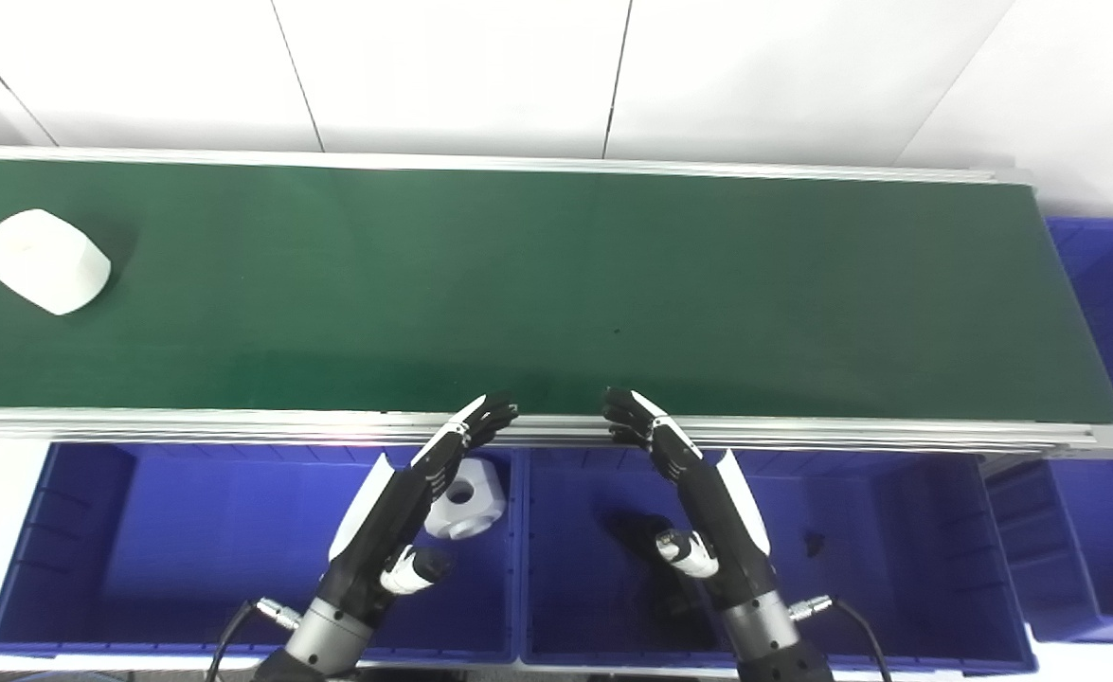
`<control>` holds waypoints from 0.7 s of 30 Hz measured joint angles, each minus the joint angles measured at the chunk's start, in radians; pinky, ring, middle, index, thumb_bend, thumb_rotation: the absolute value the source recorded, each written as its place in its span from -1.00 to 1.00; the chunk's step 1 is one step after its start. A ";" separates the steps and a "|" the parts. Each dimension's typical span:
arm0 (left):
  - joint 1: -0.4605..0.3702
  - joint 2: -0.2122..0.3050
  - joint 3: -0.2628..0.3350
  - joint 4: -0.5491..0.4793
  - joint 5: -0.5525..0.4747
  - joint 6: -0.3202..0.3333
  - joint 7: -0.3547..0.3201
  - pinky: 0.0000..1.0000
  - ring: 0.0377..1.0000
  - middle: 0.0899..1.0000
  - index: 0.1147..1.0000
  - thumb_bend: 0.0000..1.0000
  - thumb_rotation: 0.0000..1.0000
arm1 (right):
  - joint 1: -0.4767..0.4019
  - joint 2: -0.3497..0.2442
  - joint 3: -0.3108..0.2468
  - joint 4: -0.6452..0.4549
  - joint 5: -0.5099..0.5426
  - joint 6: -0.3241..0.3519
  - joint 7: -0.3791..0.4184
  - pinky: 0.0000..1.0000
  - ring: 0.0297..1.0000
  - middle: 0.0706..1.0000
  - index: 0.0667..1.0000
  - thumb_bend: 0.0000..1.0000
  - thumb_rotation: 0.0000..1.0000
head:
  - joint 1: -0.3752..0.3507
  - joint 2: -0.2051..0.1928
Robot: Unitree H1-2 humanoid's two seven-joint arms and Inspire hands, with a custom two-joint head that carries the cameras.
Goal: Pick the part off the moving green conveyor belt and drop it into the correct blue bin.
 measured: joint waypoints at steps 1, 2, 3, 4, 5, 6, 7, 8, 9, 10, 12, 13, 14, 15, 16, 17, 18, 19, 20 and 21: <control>0.000 0.000 0.000 0.000 0.000 0.002 0.000 0.85 0.82 0.79 0.79 0.90 1.00 | 0.000 0.001 -0.001 0.000 0.001 0.000 0.002 0.60 0.72 0.77 0.73 1.00 0.98 | 0.000 -0.002; 0.000 0.000 0.000 0.000 0.000 0.003 0.000 0.85 0.82 0.79 0.79 0.90 1.00 | 0.000 0.001 -0.001 0.000 0.002 0.000 0.005 0.59 0.72 0.77 0.73 1.00 0.98 | 0.002 -0.002; 0.000 0.000 0.000 0.000 0.000 0.003 0.000 0.84 0.82 0.79 0.80 0.90 1.00 | 0.000 0.002 -0.002 0.000 0.002 0.000 0.009 0.59 0.72 0.77 0.73 1.00 0.98 | 0.003 -0.002; 0.000 0.000 0.000 0.000 0.001 0.003 0.000 0.84 0.82 0.79 0.79 0.91 1.00 | 0.000 0.002 -0.002 0.000 0.002 0.000 0.011 0.59 0.72 0.77 0.73 1.00 0.99 | 0.002 -0.002; 0.000 0.000 0.000 0.000 0.001 0.003 0.000 0.84 0.81 0.78 0.79 0.91 1.00 | 0.000 0.002 -0.003 0.000 0.002 0.000 0.012 0.59 0.72 0.76 0.73 1.00 0.99 | 0.002 -0.002; 0.000 0.000 0.000 0.000 0.002 0.003 0.000 0.84 0.81 0.78 0.79 0.91 1.00 | 0.000 0.002 -0.004 0.000 0.002 0.000 0.013 0.59 0.72 0.76 0.73 1.00 0.99 | 0.002 -0.002; 0.000 0.000 0.000 0.000 0.003 0.003 0.000 0.83 0.81 0.78 0.79 0.91 1.00 | 0.000 0.003 -0.006 0.000 0.002 0.000 0.013 0.59 0.72 0.76 0.73 1.00 0.99 | 0.002 -0.002; 0.000 0.000 0.000 0.000 0.003 0.003 0.000 0.83 0.81 0.78 0.79 0.89 1.00 | 0.000 0.003 -0.008 0.000 0.001 0.000 0.013 0.58 0.71 0.76 0.73 1.00 0.99 | 0.002 -0.002; 0.000 0.000 0.000 0.000 0.004 0.003 0.000 0.83 0.81 0.78 0.79 0.89 1.00 | 0.000 0.003 -0.009 0.000 0.001 0.000 0.013 0.58 0.71 0.76 0.73 1.00 0.99 | 0.002 -0.002; 0.000 0.000 0.000 0.000 0.003 0.003 0.000 0.83 0.81 0.78 0.79 0.88 1.00 | 0.001 0.003 -0.010 0.000 0.001 0.000 0.013 0.58 0.71 0.76 0.73 1.00 0.99 | 0.002 -0.002; 0.000 0.000 0.000 0.000 0.003 0.003 0.000 0.83 0.81 0.78 0.79 0.88 1.00 | 0.002 0.003 -0.011 0.000 0.001 0.000 0.013 0.58 0.72 0.77 0.74 1.00 0.99 | 0.002 -0.002; 0.000 0.000 0.000 0.000 0.003 0.003 0.000 0.83 0.81 0.78 0.79 0.88 1.00 | 0.002 0.003 -0.011 0.000 0.001 0.000 0.013 0.58 0.72 0.77 0.74 1.00 0.99 | 0.003 0.000; 0.000 0.000 0.000 0.000 0.003 0.003 0.000 0.83 0.81 0.78 0.79 0.91 1.00 | 0.002 0.003 -0.011 0.000 0.001 0.000 0.013 0.59 0.72 0.77 0.73 1.00 0.98 | 0.003 0.000; 0.000 0.000 0.000 0.000 0.003 0.003 0.000 0.83 0.81 0.78 0.79 0.91 1.00 | 0.002 0.003 -0.011 0.000 0.001 0.000 0.014 0.59 0.72 0.77 0.73 1.00 0.98 | 0.003 0.000; 0.000 0.000 0.000 0.000 0.003 0.003 0.000 0.83 0.81 0.78 0.79 0.91 1.00 | 0.002 0.003 -0.011 0.000 0.001 0.000 0.014 0.59 0.72 0.77 0.73 1.00 0.98 | 0.003 0.000; 0.000 0.000 0.000 0.000 0.003 0.004 0.000 0.83 0.81 0.78 0.79 0.91 1.00 | 0.002 0.003 -0.011 0.000 0.002 0.000 0.016 0.59 0.72 0.77 0.73 1.00 0.97 | 0.003 0.000; 0.000 0.000 0.000 0.000 0.003 0.004 0.000 0.83 0.81 0.78 0.79 0.90 1.00 | 0.003 0.003 -0.012 0.000 0.002 0.000 0.018 0.59 0.72 0.77 0.73 1.00 0.97 | 0.006 0.005; 0.000 0.000 0.000 0.000 0.003 0.004 0.000 0.83 0.82 0.78 0.79 0.90 1.00 | 0.003 0.003 -0.012 0.000 0.003 0.000 0.019 0.59 0.72 0.76 0.73 1.00 0.97 | 0.005 0.006; 0.000 0.000 0.000 0.000 0.003 0.004 0.000 0.83 0.82 0.78 0.79 0.90 1.00 | 0.003 0.003 -0.013 -0.001 0.003 0.000 0.019 0.59 0.72 0.76 0.73 1.00 0.98 | 0.005 0.006; 0.000 0.000 0.000 -0.001 0.003 0.004 0.000 0.83 0.82 0.78 0.79 0.90 1.00 | 0.004 0.003 -0.014 -0.001 0.003 0.000 0.019 0.59 0.72 0.76 0.73 1.00 0.98 | 0.005 0.006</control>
